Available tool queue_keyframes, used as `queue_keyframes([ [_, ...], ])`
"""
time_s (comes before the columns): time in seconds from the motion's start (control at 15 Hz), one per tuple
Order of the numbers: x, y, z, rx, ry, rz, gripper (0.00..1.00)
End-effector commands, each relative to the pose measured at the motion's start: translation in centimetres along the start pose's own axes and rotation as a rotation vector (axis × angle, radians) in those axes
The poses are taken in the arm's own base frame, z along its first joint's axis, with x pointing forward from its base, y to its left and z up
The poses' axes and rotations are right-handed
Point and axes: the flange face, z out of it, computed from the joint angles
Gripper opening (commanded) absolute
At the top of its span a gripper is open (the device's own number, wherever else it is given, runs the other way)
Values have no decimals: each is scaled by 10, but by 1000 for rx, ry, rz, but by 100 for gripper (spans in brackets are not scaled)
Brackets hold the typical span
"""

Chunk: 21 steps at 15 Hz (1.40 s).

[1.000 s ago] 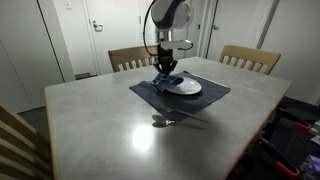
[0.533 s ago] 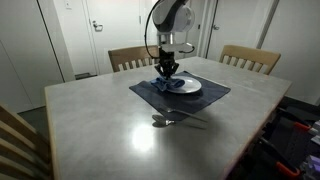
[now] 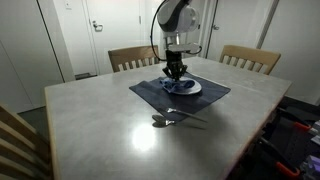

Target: Wipe the white plate with the blue towel

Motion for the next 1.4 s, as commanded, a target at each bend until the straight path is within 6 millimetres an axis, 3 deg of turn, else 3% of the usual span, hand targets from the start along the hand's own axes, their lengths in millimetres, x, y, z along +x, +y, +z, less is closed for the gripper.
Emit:
queue_keyframes([
  [0.0,-21,7,4,40,-89,-27,3],
  [0.4,-22,19,18,-17,-103,7,3],
  [0.93,-3,47,12,-94,-4,169,3],
  [1.33,11,23,10,141,61,60,3],
])
